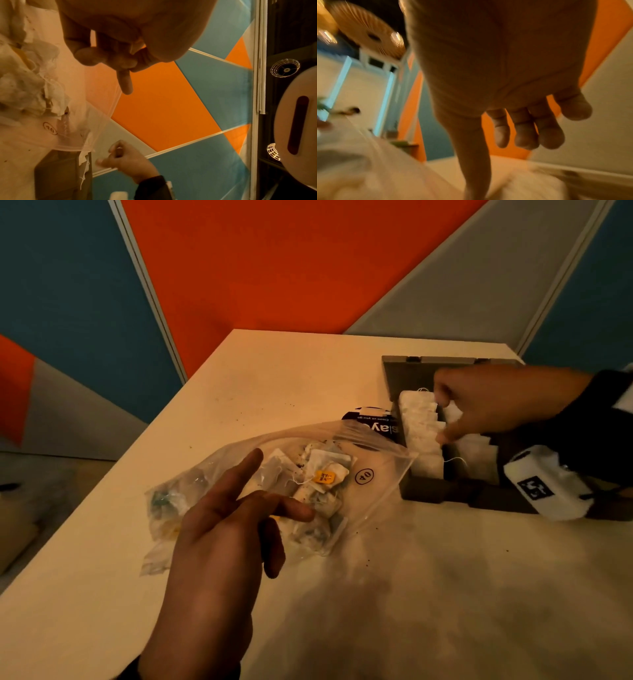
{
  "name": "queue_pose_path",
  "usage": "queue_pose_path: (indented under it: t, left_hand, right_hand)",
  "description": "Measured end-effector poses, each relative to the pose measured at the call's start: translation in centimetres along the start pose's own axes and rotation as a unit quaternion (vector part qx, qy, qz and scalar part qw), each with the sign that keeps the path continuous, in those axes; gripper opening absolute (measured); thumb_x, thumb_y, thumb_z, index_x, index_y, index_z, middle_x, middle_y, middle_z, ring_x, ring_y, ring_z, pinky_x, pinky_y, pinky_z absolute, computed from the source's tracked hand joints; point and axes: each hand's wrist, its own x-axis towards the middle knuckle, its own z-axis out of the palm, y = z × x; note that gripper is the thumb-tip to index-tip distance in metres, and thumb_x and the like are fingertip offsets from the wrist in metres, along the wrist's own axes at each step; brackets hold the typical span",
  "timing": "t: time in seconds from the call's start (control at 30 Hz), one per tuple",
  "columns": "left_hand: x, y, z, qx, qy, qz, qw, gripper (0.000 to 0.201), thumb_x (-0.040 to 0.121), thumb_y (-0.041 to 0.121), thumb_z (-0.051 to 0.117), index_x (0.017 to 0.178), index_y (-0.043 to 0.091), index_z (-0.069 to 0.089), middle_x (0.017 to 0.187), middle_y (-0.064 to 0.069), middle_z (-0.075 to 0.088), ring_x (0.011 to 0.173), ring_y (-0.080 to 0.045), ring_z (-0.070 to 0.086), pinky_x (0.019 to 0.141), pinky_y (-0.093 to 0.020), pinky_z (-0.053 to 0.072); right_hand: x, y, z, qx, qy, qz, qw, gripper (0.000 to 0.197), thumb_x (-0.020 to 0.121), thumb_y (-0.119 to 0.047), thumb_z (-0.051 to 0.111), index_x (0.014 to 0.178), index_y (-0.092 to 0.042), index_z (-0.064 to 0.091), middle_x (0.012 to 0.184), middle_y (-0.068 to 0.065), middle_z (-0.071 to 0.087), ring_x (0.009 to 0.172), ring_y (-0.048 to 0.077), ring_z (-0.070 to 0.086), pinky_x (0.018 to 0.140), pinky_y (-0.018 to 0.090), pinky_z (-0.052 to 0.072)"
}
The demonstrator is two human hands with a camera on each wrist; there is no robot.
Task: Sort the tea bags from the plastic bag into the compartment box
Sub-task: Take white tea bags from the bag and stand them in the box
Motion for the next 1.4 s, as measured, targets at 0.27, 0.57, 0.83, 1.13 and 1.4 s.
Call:
queue_pose_path:
  t: [0.27,0.57,0.83,1.13,1.4]
  left_hand:
    - [-0.6,0.8,-0.1,0.016,0.025,-0.005,1.0,0.053,0.093,0.003,0.05,0.135,0.034,0.052,0.073,-0.011,0.073,0.052,-0.024,0.041,0.069,-0.042,0.036]
    - [-1.2,1.3,-1.1,0.082,0.05,0.027,0.995,0.048,0.095,0.011,0.052,0.137,0.034,0.051,0.071,0.002,0.074,0.044,-0.016,0.048,0.063,-0.028,0.045]
    - [-1.6,1.8,-2.5,0.257,0.066,0.123,0.956,0.011,0.082,0.036,0.063,0.09,0.04,0.07,0.076,0.022,0.069,0.058,-0.006,0.063,0.053,-0.025,0.054]
    - [-0.9,3.1,-4.1,0.486,0.092,0.111,0.862,0.065,0.063,0.058,0.072,0.122,0.044,0.049,0.115,0.012,0.051,0.101,-0.012,0.052,0.087,-0.041,0.052]
    - [1.0,1.6,-5.4,0.549,0.11,0.1,0.823,0.021,0.082,0.042,0.069,0.102,0.035,0.065,0.1,0.007,0.062,0.09,-0.015,0.059,0.077,-0.039,0.055]
  right_hand:
    - [-6.4,-10.4,-1.0,0.139,-0.05,-0.18,0.972,0.022,0.079,-0.05,0.07,0.094,-0.035,0.065,0.084,-0.017,0.064,0.082,0.002,0.06,0.075,0.029,0.053]
    - [-2.7,-13.7,3.9,0.004,-0.132,-0.217,0.967,0.083,0.07,-0.052,0.08,0.137,-0.031,0.036,0.122,-0.008,0.056,0.102,0.016,0.055,0.079,0.029,0.048]
    - [-1.5,-15.7,6.8,-0.033,-0.121,-0.226,0.966,0.063,0.078,-0.043,0.074,0.128,-0.022,0.043,0.103,-0.005,0.058,0.087,0.019,0.053,0.071,0.029,0.046]
    - [0.1,-15.0,4.3,0.093,-0.015,-0.163,0.982,0.026,0.081,-0.053,0.058,0.097,-0.033,0.062,0.089,-0.01,0.064,0.082,0.016,0.062,0.078,0.031,0.053]
    - [-0.6,-15.6,4.3,0.2,-0.027,-0.15,0.968,0.057,0.079,-0.038,0.075,0.127,-0.024,0.049,0.106,-0.002,0.067,0.094,0.018,0.063,0.083,0.034,0.052]
